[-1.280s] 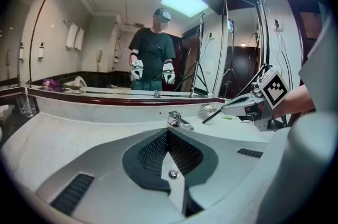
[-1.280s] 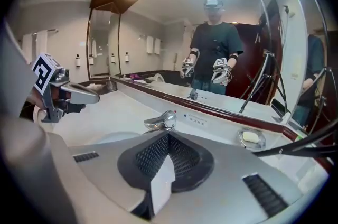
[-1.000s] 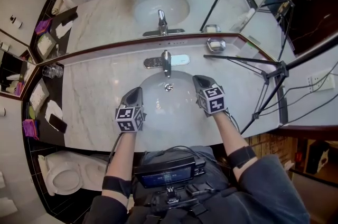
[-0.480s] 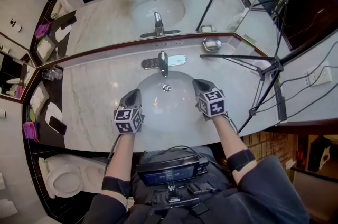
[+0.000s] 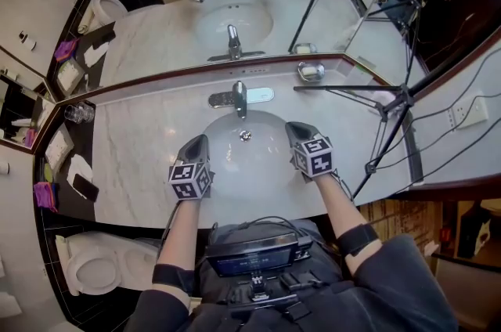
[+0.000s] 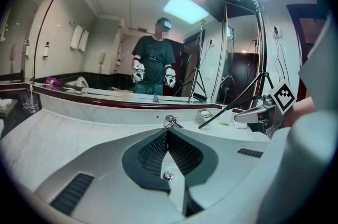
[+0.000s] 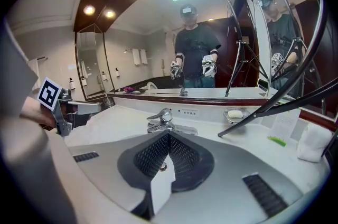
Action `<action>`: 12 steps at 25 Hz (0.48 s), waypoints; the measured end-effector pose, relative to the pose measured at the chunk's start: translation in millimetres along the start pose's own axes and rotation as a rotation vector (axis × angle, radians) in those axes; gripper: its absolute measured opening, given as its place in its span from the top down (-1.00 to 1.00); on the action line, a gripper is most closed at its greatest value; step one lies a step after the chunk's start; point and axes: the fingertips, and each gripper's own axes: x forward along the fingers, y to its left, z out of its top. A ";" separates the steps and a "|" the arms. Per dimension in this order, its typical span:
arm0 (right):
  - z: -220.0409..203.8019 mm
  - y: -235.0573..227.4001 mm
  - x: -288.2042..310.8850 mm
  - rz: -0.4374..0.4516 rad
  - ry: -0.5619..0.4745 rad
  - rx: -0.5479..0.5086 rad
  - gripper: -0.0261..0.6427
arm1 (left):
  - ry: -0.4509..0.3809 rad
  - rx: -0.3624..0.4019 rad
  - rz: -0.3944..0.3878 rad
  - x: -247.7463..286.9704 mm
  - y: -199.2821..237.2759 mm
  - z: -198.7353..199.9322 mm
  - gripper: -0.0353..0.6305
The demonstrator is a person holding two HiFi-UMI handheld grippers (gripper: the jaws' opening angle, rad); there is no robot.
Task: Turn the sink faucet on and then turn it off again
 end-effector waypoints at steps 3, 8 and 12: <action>-0.2 1.1 -0.8 -0.002 0.004 -0.007 0.87 | 0.008 0.034 -0.017 3.7 -4.9 -2.2 0.83; 3.4 0.8 0.8 -0.009 -0.003 -0.003 0.86 | 0.051 0.146 -0.051 18.0 -10.7 -3.5 0.60; 5.9 -0.9 5.6 -0.016 -0.007 0.007 0.86 | 0.103 0.340 -0.095 36.1 -27.8 2.9 0.26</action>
